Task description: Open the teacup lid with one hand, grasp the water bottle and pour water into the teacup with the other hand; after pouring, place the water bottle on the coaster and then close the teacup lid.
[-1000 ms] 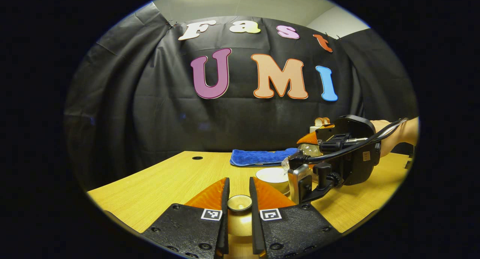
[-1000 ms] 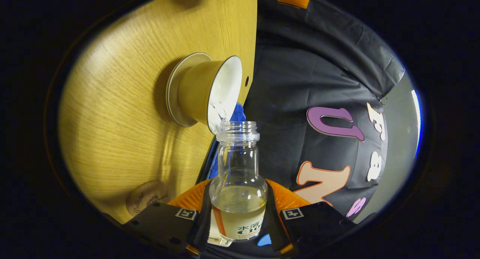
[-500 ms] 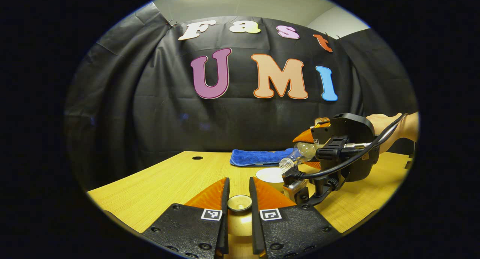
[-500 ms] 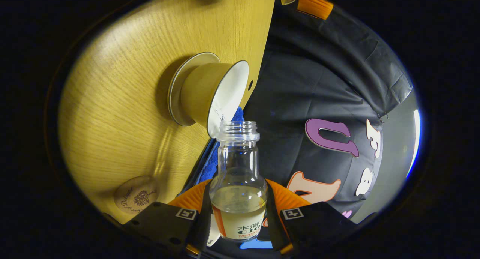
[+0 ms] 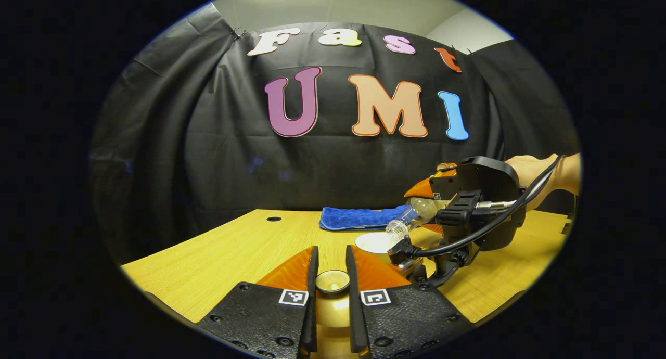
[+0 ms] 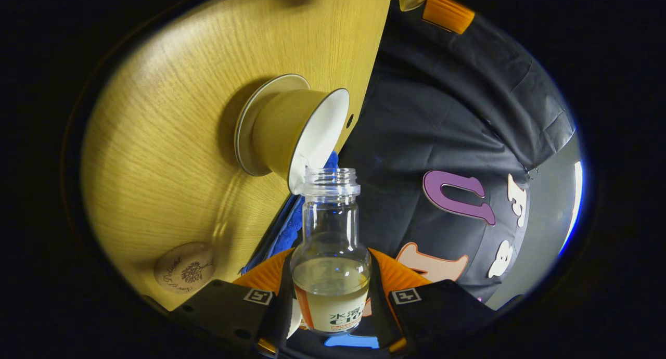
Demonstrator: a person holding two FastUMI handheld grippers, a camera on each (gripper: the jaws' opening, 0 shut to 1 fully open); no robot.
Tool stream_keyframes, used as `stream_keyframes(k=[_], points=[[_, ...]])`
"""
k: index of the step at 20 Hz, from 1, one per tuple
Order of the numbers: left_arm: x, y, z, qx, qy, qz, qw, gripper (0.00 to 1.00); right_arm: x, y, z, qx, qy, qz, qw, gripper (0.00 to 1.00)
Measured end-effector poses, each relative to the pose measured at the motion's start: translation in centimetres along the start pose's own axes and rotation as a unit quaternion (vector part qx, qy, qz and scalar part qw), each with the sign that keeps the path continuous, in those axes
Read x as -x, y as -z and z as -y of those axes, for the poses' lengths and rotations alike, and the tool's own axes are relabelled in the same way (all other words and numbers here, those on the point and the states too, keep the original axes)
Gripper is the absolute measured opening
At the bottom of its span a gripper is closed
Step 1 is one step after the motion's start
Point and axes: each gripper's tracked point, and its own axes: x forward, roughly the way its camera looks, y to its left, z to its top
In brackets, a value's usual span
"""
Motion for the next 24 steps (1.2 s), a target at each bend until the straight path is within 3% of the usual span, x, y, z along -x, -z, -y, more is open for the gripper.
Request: stream_keyframes(k=[19,24], points=[[-0.1,0.0,-0.4,0.000,-0.006,0.000,1.000,0.22,-0.1,0.0,0.7,0.010,0.000,0.008,1.000,0.68],[-0.1,-0.1,-0.5,-0.001,-0.007,0.000,1.000,0.22,-0.3,0.0,-0.4,-0.055,-0.027,0.018,0.998,0.68]])
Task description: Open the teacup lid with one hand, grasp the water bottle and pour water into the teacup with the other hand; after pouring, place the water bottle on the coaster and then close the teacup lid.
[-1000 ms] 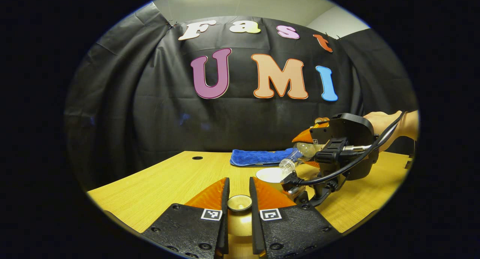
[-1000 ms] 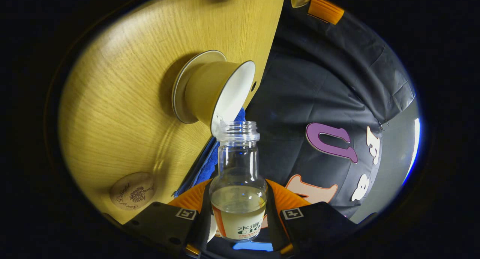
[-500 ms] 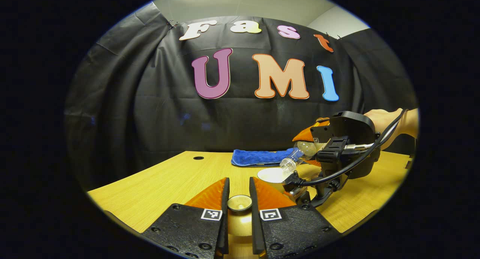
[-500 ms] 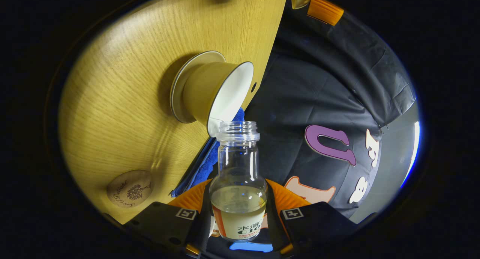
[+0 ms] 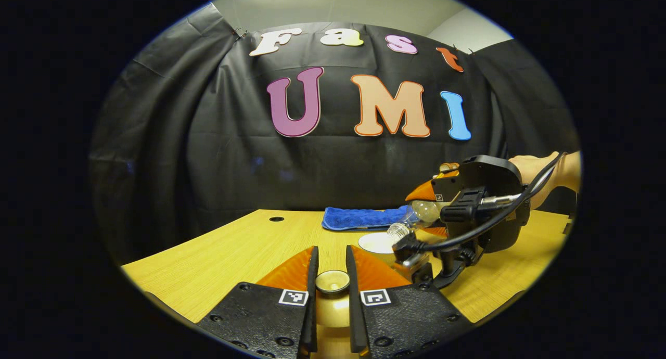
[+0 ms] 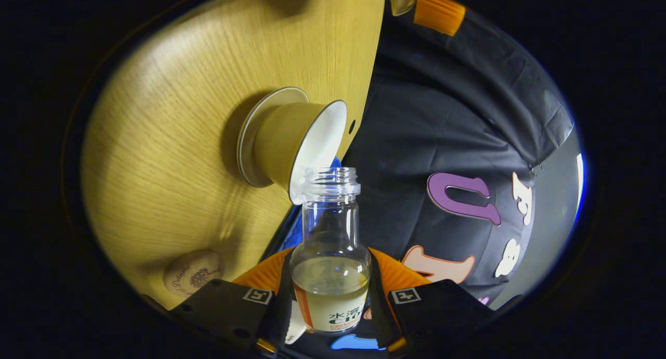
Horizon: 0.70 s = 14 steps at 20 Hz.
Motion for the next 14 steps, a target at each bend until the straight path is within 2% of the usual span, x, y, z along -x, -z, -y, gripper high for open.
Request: stream_keyframes(k=[2,4,5,7,8,9,11,13,14], points=[[0.0,0.0,0.0,-0.001,-0.001,0.000,1.000,0.22,0.2,0.0,0.1,-0.042,-0.001,0.004,0.999,0.68],[0.1,0.0,-0.2,-0.001,-0.002,0.000,1.000,0.22,0.9,-0.2,-0.6,-0.108,-0.012,0.016,0.994,0.67],[0.0,0.0,-0.1,-0.001,-0.002,0.001,1.000,0.22,1.3,-0.2,-0.5,-0.137,-0.010,0.023,0.990,0.65],[0.0,0.0,-0.1,-0.001,-0.002,0.001,1.000,0.24,1.7,-0.2,0.0,-0.193,-0.011,0.024,0.981,0.70],[-0.1,0.0,-0.1,-0.001,-0.003,0.000,1.000,0.24,1.6,0.1,0.2,-0.222,-0.013,0.021,0.975,0.65],[0.0,0.0,-0.2,0.000,-0.004,0.000,1.000,0.24,1.1,0.6,0.7,-0.254,-0.012,0.017,0.967,0.66],[-0.1,-0.1,-0.1,0.000,-0.004,0.000,1.000,0.24,0.8,1.9,0.9,-0.338,-0.012,0.008,0.941,0.65],[0.0,0.0,-0.1,0.000,-0.004,0.000,1.000,0.24,0.9,3.2,1.2,-0.436,-0.009,-0.001,0.900,0.66],[-0.1,0.0,-0.2,0.000,-0.004,0.000,1.000,0.22,0.8,3.9,1.4,-0.486,-0.003,-0.004,0.874,0.65]])
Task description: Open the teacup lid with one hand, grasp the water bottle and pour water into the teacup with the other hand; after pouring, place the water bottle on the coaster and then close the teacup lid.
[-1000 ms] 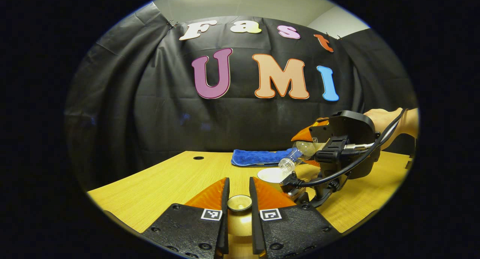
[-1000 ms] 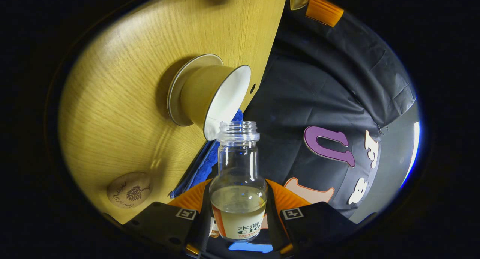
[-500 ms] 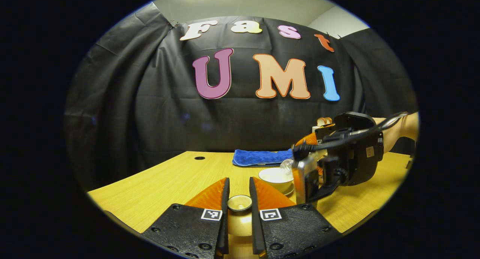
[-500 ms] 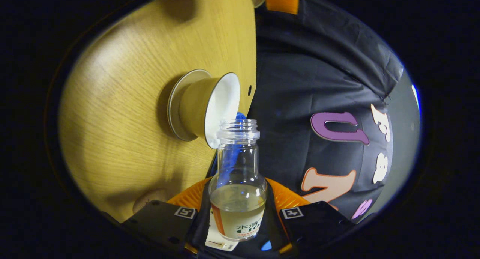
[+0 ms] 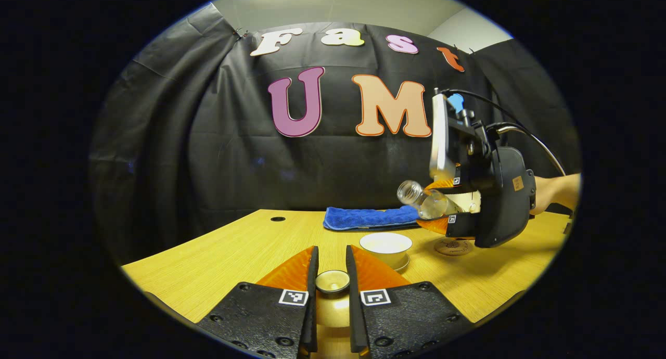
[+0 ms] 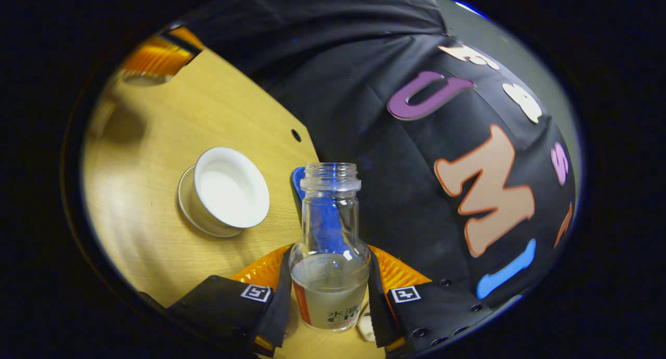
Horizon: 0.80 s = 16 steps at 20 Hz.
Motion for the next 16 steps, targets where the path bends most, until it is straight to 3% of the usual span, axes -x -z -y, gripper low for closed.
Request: stream_keyframes(k=[2,4,6,9,10,13,16], points=[[0.0,0.1,0.0,0.000,0.000,0.000,1.000,0.22,0.0,0.9,1.3,-0.113,0.016,0.003,0.993,0.66],[0.1,0.0,0.0,0.000,0.000,0.000,1.000,0.22,-0.1,1.9,2.7,-0.202,0.038,0.015,0.978,0.66],[0.0,0.0,0.0,0.000,-0.001,0.000,1.000,0.22,0.0,2.4,3.3,-0.273,0.055,0.028,0.960,0.70],[0.1,0.0,-0.1,0.000,-0.001,0.000,1.000,0.22,-0.4,3.8,3.4,-0.370,0.075,0.036,0.925,0.66],[0.1,0.0,-0.1,0.000,-0.001,0.000,1.000,0.22,-0.6,4.2,3.4,-0.399,0.081,0.038,0.912,0.70],[0.1,0.0,-0.1,0.000,-0.001,0.000,1.000,0.22,-1.1,5.0,3.1,-0.445,0.088,0.038,0.890,0.68],[0.1,0.0,-0.1,0.000,-0.001,0.000,1.000,0.22,-1.0,5.0,3.2,-0.450,0.095,0.055,0.886,0.70]])
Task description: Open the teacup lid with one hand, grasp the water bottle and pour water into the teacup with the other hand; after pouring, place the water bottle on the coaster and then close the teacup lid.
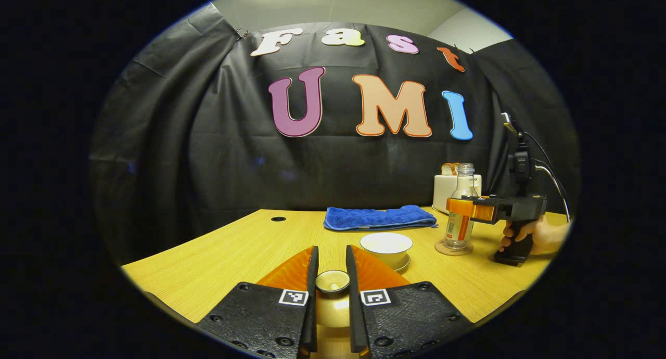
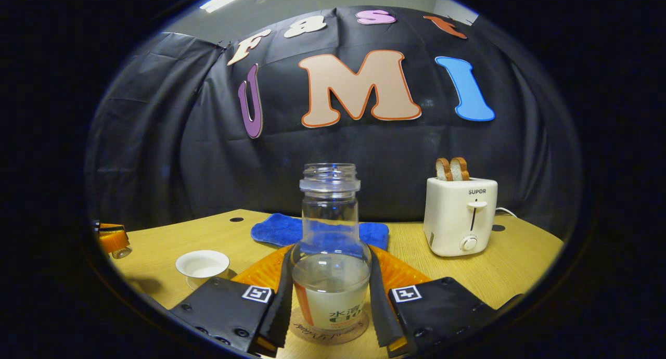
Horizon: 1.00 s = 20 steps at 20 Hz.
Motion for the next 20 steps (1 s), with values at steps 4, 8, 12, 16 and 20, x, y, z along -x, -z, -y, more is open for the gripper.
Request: stream_keyframes(k=[4,8,12,16,20], points=[[0.0,0.1,-0.1,0.000,-0.001,0.000,1.000,0.22,0.4,0.3,0.0,0.011,0.003,0.021,1.000,0.69],[0.0,0.0,-0.2,0.000,-0.004,-0.001,1.000,0.22,0.4,0.6,0.1,0.012,0.017,0.011,1.000,0.75],[0.0,0.0,-0.3,0.000,-0.007,-0.001,1.000,0.22,0.9,0.8,0.8,0.013,0.039,0.015,0.999,0.86],[0.0,0.1,-0.5,0.000,-0.012,-0.002,1.000,0.22,2.2,0.9,0.7,0.014,0.048,0.016,0.999,0.95],[0.0,0.0,-0.6,0.000,-0.018,-0.001,1.000,0.22,3.2,0.9,0.9,0.015,0.062,0.017,0.998,0.95]])
